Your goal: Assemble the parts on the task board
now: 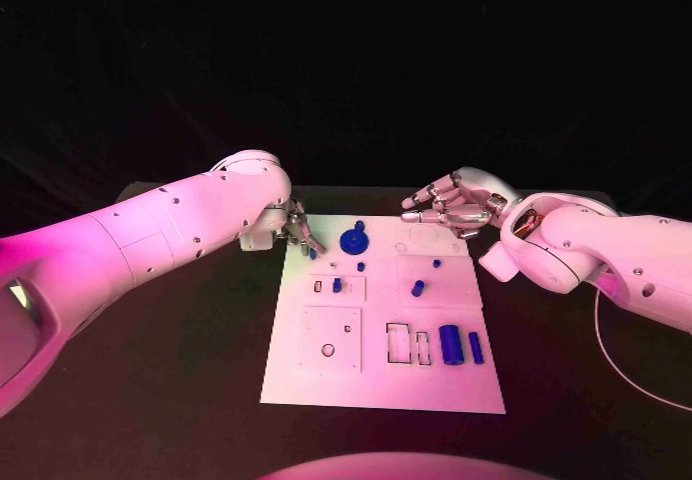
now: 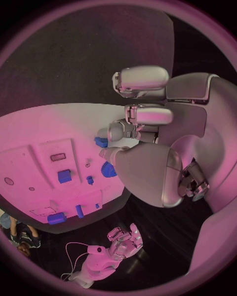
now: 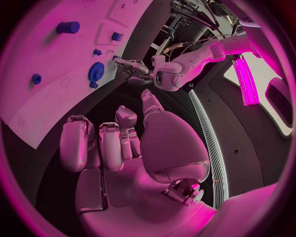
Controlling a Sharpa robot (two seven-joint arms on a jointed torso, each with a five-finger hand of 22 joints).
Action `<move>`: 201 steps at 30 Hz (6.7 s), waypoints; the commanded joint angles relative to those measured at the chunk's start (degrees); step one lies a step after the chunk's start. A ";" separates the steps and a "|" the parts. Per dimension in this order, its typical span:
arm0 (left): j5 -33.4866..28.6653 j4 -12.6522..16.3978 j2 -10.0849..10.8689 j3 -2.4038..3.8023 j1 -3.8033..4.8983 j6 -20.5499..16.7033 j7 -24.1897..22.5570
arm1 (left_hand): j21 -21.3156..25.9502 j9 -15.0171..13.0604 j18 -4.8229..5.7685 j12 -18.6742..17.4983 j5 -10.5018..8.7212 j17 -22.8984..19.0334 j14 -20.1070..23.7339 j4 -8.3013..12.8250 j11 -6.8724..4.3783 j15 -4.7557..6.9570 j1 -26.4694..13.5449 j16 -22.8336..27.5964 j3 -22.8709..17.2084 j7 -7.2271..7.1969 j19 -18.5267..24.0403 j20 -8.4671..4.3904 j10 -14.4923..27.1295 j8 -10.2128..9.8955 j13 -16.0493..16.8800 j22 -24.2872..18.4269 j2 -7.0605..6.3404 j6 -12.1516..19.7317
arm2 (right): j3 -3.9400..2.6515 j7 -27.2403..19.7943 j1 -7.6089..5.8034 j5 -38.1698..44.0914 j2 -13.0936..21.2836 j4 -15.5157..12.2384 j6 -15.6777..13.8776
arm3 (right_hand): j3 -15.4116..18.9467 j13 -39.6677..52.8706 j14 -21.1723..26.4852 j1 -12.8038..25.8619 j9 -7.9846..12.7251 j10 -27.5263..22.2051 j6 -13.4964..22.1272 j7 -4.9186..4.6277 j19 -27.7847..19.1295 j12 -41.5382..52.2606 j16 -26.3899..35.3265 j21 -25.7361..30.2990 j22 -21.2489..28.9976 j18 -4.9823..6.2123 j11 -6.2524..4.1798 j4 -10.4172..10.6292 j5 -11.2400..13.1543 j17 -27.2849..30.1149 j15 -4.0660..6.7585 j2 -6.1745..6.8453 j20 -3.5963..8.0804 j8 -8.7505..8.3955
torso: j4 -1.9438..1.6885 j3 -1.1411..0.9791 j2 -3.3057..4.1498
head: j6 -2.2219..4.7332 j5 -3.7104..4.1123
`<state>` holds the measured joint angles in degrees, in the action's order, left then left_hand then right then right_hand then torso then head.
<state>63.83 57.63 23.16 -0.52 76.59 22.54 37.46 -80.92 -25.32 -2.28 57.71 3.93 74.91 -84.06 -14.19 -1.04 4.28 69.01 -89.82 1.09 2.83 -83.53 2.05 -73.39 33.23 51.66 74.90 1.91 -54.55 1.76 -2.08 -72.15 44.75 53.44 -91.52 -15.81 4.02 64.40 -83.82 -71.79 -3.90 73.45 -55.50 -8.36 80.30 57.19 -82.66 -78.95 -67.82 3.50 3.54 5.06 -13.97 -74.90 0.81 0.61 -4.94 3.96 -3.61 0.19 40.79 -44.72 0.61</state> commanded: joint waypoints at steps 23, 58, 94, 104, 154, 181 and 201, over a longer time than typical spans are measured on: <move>-4.35 1.73 1.20 0.00 -0.02 -3.37 -1.87 | 0.58 0.76 -0.71 -1.63 0.62 15.09 -5.94 10.06 -0.17 -0.08 5.79 -0.18 -27.64 0.79 -0.25 0.14 0.27 1.11 -2.94 4.69 -1.58 2.08 | 0.00 -0.34 0.05 0.26 -0.02 0.00 1.21 | 0.44 -0.03 -3.73 -0.04 -0.09 -0.26 -0.21 0.03 -0.39 -0.05 0.23 0.30 0.04 0.96 -0.24 0.02 -0.56 -3.56 0.30 -0.44 0.06 0.05 | -0.03 -0.06 -0.05 | -0.31 0.06; -3.84 23.81 15.23 -1.24 -5.00 -15.59 -4.29 | -0.24 -0.34 -0.44 0.43 1.21 15.09 -5.94 12.64 -0.40 0.30 0.36 -0.18 -37.21 -0.08 -1.02 -0.24 -1.44 4.05 -1.74 5.96 -5.13 1.74 | 0.02 -0.03 0.05 0.19 0.52 -0.20 1.54 | 0.60 0.02 -3.75 0.02 -0.10 -0.22 -0.28 0.04 -0.38 0.06 0.22 0.31 0.05 0.96 -0.25 0.13 -0.86 -3.60 0.30 -0.53 0.06 0.08 | -0.19 0.12 0.01 | -0.24 -1.08; -0.50 25.44 15.01 -1.23 -5.23 -11.22 1.34 | -0.50 -0.55 -0.36 0.48 1.54 15.09 -5.94 13.10 -0.58 0.41 -0.46 -0.18 -38.23 -0.30 -1.21 -0.33 -1.76 4.75 -1.88 6.31 -5.79 1.35 | 0.05 -0.16 0.07 0.13 0.41 -0.21 1.58 | 0.68 0.00 -3.75 -0.07 -0.11 -0.23 -0.33 0.05 -0.37 0.07 0.23 0.32 0.04 0.96 -0.27 0.14 -1.18 -3.61 0.31 -0.63 0.07 0.10 | -0.23 0.02 0.00 | -1.01 -0.96; -0.47 25.57 14.62 -1.23 -5.24 -9.53 1.31 | -0.96 -0.53 -0.21 1.67 2.03 15.09 -5.94 12.96 -0.92 0.60 -2.44 -0.18 -38.34 -0.82 -1.53 -0.45 -2.90 5.39 -0.60 6.87 -6.74 0.26 | 0.05 -0.20 0.07 0.13 0.48 -0.30 1.51 | 0.78 0.01 -3.75 -0.11 -0.11 -0.23 -0.35 0.06 -0.37 0.12 0.27 0.34 0.06 0.96 -0.28 0.15 -1.43 -3.56 0.32 -0.69 0.08 0.11 | -0.25 0.02 -0.04 | -1.15 -1.02; 0.36 23.57 12.08 -1.16 -5.21 -8.06 4.51 | -2.20 3.25 0.22 3.43 2.47 15.09 -5.94 7.61 -1.55 1.13 -13.14 -0.18 -30.54 -1.62 -2.46 -1.01 -4.94 4.06 2.03 8.57 -8.20 -3.91 | 0.04 -0.73 0.05 0.13 0.42 -0.78 0.99 | 0.89 -0.11 -3.73 -0.10 -0.10 -0.31 -0.34 0.06 -0.43 0.00 0.33 0.42 0.20 0.99 -0.27 0.19 -1.54 -3.48 0.32 -0.72 0.08 0.09 | -0.23 0.05 -0.03 | -1.32 -0.78; -1.23 25.50 14.61 -0.02 -5.09 -16.79 3.19 | -1.18 4.92 -0.02 2.21 2.42 15.09 -5.94 0.86 -1.53 1.24 -16.25 -0.18 -15.92 -1.56 -2.10 -1.16 -4.27 4.14 1.02 8.07 -8.64 -4.07 | 0.05 -0.89 0.06 -0.19 0.16 -0.30 0.86 | 1.02 -0.23 -3.69 -0.02 -0.09 -0.39 -0.31 0.05 -0.49 -0.12 0.47 0.51 0.35 1.02 -0.26 0.28 -1.58 -3.30 0.32 -0.74 0.08 0.07 | -0.21 0.07 -0.04 | -1.15 -0.09; -5.29 24.91 15.56 -0.81 -5.24 -37.16 -30.41 | 42.36 7.97 -7.97 -16.71 1.28 -17.32 9.91 3.50 4.66 -3.87 3.92 28.62 -8.13 5.02 20.35 3.39 18.50 2.66 -18.73 -24.99 -3.75 11.34 | 0.05 -1.22 0.17 -0.58 -0.04 -0.07 0.75 | 1.10 -0.31 -3.68 0.02 -0.08 -0.46 -0.26 0.03 -0.52 -0.22 0.51 0.55 0.42 1.03 -0.25 0.32 -1.64 -3.24 0.31 -0.76 0.08 0.04 | -0.21 0.16 0.03 | -0.18 0.82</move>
<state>56.46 82.64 39.27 -1.29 71.45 -7.27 23.73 -39.46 -17.68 -9.84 41.76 4.84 59.50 -75.27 -11.75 3.34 0.62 70.31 -63.03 -6.44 7.63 -63.69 5.29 -55.84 36.21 33.58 50.56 -1.92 -43.76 1.81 -2.49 -72.03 44.26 53.49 -91.57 -15.15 4.65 64.13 -83.82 -72.01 -3.93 73.26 -55.49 -8.35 80.09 57.19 -82.32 -78.74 -67.45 3.50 3.35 5.38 -15.43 -74.93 0.81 0.38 -4.73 3.96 -3.92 0.23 40.73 -45.07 1.13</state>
